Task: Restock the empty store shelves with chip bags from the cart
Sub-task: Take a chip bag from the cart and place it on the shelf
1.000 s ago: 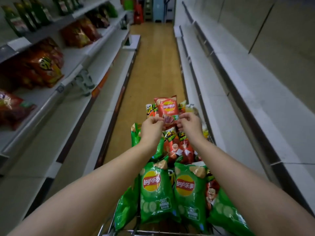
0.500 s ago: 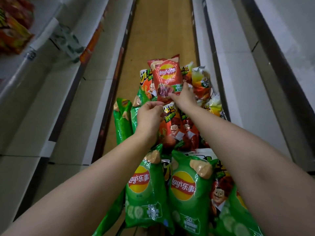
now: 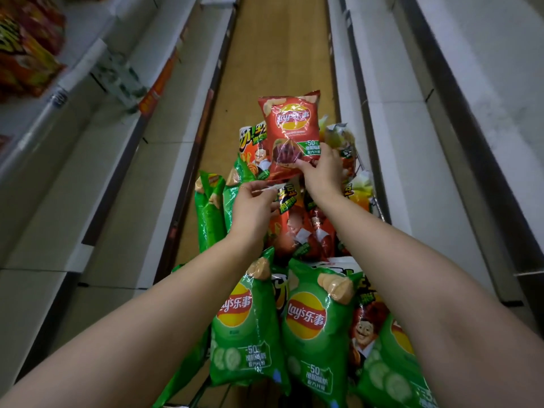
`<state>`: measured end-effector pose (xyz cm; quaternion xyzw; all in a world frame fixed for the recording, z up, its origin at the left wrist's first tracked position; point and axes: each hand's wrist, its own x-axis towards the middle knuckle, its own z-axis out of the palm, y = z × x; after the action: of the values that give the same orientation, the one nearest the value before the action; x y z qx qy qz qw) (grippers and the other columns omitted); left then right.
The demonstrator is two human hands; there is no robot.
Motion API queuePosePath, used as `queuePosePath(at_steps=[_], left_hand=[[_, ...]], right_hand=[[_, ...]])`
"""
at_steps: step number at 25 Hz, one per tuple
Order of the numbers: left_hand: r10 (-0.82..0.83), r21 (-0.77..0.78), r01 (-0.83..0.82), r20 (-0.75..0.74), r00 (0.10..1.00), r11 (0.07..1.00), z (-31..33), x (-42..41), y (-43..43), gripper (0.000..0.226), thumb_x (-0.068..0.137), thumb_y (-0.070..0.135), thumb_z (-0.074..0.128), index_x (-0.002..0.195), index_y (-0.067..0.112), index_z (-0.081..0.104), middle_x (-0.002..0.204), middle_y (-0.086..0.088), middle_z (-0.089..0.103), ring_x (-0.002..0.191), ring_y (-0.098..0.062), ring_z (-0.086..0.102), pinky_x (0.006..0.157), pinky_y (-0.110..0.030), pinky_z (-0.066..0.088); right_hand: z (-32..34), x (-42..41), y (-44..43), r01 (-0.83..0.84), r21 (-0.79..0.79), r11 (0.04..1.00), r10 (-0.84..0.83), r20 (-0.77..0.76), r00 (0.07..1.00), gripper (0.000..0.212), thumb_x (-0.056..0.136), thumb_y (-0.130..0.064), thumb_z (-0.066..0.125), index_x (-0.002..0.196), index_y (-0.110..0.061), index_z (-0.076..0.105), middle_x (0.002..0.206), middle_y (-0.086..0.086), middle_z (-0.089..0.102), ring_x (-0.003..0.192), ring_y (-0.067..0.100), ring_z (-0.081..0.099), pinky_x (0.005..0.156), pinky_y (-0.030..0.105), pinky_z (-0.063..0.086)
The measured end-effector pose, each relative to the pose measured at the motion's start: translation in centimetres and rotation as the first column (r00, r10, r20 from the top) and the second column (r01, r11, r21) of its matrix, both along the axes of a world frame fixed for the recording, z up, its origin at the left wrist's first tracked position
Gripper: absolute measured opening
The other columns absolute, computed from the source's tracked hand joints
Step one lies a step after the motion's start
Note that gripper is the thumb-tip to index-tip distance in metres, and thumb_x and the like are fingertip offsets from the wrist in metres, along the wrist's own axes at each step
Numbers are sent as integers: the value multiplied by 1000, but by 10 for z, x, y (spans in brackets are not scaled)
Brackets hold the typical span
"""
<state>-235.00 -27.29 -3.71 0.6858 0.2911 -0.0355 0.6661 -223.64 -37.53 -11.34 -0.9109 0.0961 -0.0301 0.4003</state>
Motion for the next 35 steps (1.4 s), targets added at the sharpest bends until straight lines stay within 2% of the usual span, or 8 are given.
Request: queuePosePath(at_steps=[4,10,13,19,22,25,29,35], left_hand=[[-42,-14,43,78,996,999,26,-14,4,50,90,31,59,132,10,39,121,-11,55,105,-21,57,92,-33,46],[-183,-251,262,297,937,932,83,-74,23,38,84,36,65,113,19,49,110,-4,67,94,-18,68,78,-28,55],[-212,-268,335,399,892,904,104,-120,41,39,85,28,66,117,16,49,109,-5,67,89,-18,69,71,-27,58],[-340,-315,520,478,810,794,157,-208,62,43,86,25,65,124,11,50,110,-10,68,83,-20,71,58,-25,56],[-431,-297,627,516,740,720,181,-241,56,42,86,26,66,122,13,52,108,-8,69,85,-21,71,62,-26,57],[-530,-277,734,541,652,620,211,-270,34,42,84,29,67,120,15,52,108,-7,70,89,-24,70,70,-32,58],[-636,-224,856,587,501,467,248,-312,-15,47,81,31,69,121,14,51,103,-4,70,86,-21,71,66,-29,57],[-731,-159,966,631,258,203,294,-401,-100,35,82,28,70,111,16,55,101,-4,71,82,-20,71,66,-30,57]], right_hand=[[41,-49,-14,-62,254,965,29,135,990,54,81,-38,65,128,-17,50,123,3,56,115,23,52,98,49,43],[130,-179,-13,-202,360,911,111,257,960,46,82,-22,69,124,-17,53,115,3,61,105,17,59,87,32,52],[173,-240,-3,-189,325,927,97,277,956,43,81,-31,69,118,-14,58,108,1,62,97,11,62,77,21,52],[248,-345,12,-98,473,876,-9,219,976,33,94,-42,45,113,-17,54,97,-1,69,74,7,70,56,17,52],[267,-391,11,-19,416,909,-99,260,960,33,96,-41,44,108,-14,58,96,4,71,81,18,71,63,30,56],[292,-437,-8,123,392,912,-267,338,902,30,95,-39,47,107,-13,58,101,10,69,87,25,69,74,42,57],[330,-509,-40,278,355,892,-425,456,782,12,96,-33,46,90,-26,54,84,-4,68,66,6,67,47,18,49],[371,-632,-90,553,321,769,-626,556,547,17,96,-34,46,88,-26,58,87,0,69,72,16,68,50,26,51]])
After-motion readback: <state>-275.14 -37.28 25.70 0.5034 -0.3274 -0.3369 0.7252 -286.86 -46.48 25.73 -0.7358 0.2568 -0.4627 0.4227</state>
